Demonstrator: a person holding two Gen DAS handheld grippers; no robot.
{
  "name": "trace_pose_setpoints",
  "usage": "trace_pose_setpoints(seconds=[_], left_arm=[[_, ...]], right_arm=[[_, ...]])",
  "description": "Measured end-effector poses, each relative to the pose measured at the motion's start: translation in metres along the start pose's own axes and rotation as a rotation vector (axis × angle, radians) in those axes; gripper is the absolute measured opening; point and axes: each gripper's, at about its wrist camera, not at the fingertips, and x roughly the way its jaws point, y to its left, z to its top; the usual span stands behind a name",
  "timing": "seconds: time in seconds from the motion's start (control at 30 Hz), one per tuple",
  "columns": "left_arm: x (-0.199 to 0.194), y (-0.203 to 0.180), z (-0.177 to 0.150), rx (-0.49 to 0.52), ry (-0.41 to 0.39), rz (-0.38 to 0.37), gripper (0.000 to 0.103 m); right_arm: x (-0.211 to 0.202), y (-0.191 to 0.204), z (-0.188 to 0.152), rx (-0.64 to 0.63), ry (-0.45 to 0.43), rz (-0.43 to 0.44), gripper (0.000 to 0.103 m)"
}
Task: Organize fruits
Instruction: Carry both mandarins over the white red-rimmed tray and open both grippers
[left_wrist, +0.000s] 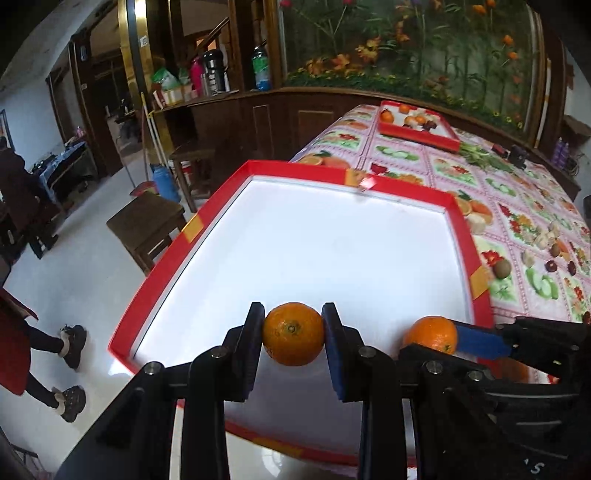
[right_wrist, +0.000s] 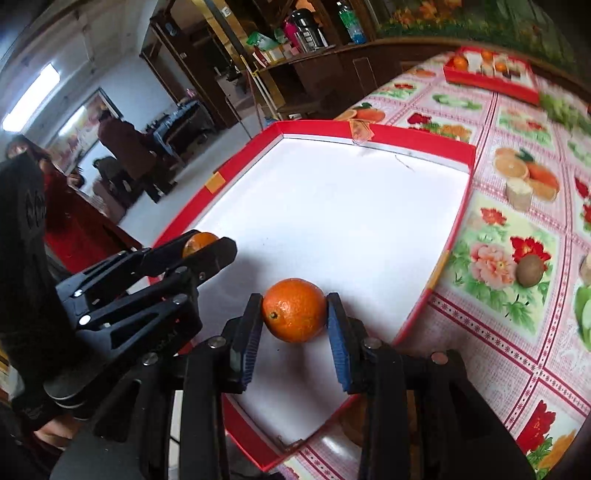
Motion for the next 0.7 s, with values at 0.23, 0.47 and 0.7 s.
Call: trace_pose_setpoints(seconds=[0.23, 0.47, 0.7], left_arm=[[0.003, 0.008, -0.008, 0.001, 0.038, 0.059, 0.035], [-0.024, 0.009, -0.002, -0.027, -0.061, 0.133, 0.074], [-0.066, -0.046, 0.008, 0.059, -0.150, -0.043, 0.080]], right_arm=[[0.001, 0.017, -0.008, -0.064, 0.008, -0.074, 0.037], [-0.022, 0.020, -0.010, -0.070, -0.039, -0.106, 0.056], [-0.092, -0.011, -0.014, -0.031, -0.215, -0.156, 0.067]])
